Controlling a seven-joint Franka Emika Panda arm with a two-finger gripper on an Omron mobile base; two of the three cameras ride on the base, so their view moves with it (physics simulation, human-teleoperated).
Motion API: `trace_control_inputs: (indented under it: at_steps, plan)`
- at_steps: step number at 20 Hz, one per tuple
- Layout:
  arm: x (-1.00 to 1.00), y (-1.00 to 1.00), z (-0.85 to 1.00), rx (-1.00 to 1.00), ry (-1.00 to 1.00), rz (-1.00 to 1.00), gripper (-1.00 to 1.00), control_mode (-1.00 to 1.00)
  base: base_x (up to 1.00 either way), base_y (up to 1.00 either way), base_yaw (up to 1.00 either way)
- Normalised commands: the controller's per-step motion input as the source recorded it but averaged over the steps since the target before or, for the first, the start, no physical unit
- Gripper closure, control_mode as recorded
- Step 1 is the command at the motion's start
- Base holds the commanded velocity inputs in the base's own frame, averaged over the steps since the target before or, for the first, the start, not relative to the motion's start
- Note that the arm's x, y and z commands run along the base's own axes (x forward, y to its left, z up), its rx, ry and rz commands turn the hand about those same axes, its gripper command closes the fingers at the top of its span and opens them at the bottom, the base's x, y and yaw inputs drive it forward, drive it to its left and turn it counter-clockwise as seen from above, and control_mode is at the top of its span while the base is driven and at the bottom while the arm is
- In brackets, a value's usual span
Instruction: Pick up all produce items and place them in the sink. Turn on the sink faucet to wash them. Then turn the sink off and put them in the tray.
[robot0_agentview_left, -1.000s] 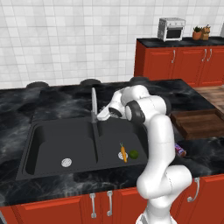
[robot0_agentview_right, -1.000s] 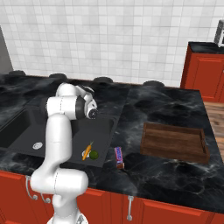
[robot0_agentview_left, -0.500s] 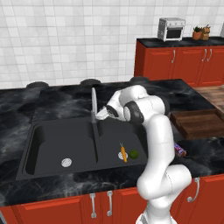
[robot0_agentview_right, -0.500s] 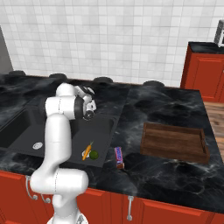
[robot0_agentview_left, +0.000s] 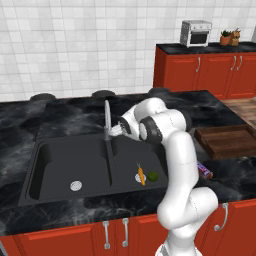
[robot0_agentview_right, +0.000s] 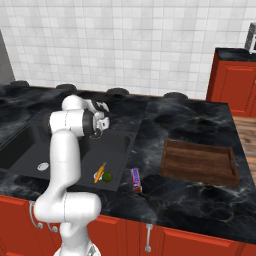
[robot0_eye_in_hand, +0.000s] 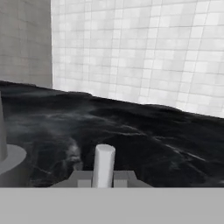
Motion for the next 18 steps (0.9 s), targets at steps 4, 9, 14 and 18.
trace_control_inputs:
  at_steps: [4,9,14,18]
  plan:
    - [0.01,-0.67,-0.45,0.11,0.11,-0.09,1.0,-1.0,0.0,0.0,0.0]
    - [0.02,-0.71,-0.5,0.13,0.15,-0.09,1.0,-1.0,0.0,0.0,0.0]
    - [0.06,-0.76,-0.49,0.14,0.15,-0.08,1.0,-1.0,0.0,0.0,0.0]
    - [0.04,-0.83,-0.49,0.14,0.11,-0.08,1.0,-1.0,0.0,0.0,0.0]
